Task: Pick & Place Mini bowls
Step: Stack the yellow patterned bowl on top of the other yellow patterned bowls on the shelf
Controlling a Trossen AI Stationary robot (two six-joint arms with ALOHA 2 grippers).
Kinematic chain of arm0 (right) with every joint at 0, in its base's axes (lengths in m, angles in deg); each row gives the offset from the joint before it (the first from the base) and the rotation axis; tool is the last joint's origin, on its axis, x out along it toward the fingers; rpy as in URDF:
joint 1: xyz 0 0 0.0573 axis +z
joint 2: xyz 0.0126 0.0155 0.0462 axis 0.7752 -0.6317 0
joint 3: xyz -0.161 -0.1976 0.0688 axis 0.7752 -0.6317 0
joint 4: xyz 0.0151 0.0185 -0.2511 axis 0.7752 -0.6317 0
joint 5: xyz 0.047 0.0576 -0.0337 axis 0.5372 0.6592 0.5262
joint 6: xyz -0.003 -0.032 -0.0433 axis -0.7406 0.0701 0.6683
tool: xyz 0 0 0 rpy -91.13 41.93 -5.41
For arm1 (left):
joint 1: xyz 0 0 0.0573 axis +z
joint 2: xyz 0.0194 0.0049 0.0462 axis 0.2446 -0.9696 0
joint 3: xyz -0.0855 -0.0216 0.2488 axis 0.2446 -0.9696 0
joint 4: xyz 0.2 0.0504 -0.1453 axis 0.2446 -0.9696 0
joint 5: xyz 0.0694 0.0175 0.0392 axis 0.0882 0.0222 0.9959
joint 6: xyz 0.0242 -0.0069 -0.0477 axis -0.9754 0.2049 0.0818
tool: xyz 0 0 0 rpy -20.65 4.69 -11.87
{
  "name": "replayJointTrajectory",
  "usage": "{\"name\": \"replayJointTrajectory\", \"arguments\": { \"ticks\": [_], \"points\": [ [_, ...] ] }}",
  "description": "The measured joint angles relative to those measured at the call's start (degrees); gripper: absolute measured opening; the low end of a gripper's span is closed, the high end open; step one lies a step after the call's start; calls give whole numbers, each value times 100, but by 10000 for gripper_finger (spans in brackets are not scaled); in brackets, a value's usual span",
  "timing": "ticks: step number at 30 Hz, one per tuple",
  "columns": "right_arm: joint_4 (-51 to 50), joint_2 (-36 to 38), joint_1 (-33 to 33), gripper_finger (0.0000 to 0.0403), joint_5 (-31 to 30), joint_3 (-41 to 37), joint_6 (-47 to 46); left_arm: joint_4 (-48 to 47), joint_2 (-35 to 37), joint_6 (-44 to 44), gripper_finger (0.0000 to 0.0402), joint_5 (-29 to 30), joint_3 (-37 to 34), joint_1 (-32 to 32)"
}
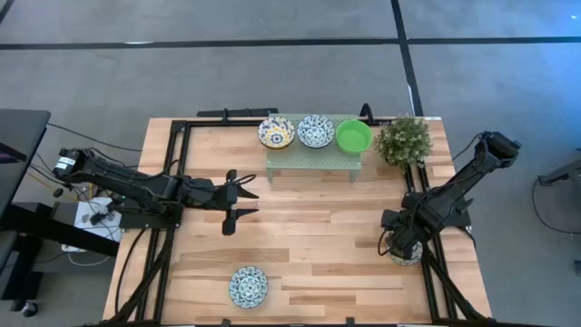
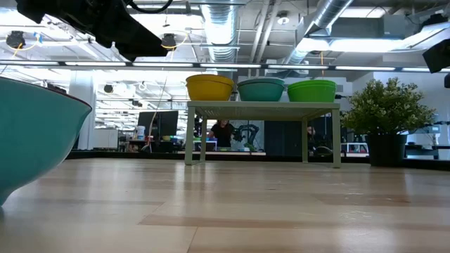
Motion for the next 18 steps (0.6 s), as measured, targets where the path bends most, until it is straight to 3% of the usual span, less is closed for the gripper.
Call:
{"name": "replayJointTrajectory", "arguments": {
  "ticks": [18],
  "points": [
    [484, 0, -115, 119, -39, -439, -457, -4, 0, -2, 181, -61, 0, -2]
  ]
}}
